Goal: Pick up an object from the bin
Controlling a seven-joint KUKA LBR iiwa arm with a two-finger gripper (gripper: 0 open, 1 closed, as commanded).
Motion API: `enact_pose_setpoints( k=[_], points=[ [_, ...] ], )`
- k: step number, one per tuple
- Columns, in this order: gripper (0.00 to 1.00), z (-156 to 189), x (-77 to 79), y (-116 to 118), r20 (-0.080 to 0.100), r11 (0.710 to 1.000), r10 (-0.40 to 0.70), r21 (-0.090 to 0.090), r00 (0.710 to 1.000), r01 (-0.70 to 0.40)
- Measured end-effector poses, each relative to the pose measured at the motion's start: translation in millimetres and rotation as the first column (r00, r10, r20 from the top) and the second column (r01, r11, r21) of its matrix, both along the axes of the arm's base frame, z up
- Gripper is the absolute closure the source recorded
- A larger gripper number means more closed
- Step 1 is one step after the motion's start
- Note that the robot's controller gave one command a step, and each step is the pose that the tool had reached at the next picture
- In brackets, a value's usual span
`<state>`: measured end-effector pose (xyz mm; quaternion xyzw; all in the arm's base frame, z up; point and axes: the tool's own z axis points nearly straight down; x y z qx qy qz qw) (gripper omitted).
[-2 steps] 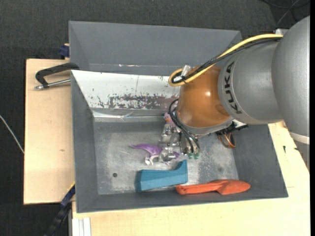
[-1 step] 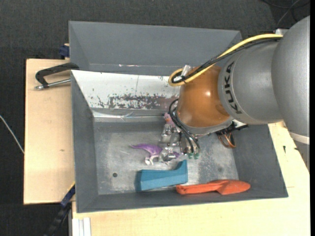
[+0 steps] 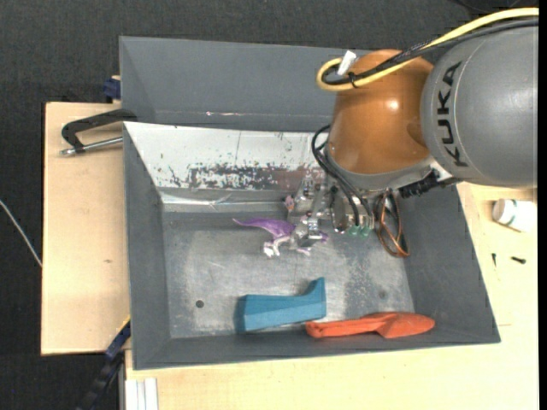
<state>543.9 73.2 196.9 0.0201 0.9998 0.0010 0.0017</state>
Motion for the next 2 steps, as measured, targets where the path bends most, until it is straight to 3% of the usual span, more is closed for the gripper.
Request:
enact_pose_setpoints(
  k=[2],
  points=[
    [1.0,13.2,-2.6,-4.4,-0.005,0.998,0.063,-0.001,0.998,-0.063]
  ],
)
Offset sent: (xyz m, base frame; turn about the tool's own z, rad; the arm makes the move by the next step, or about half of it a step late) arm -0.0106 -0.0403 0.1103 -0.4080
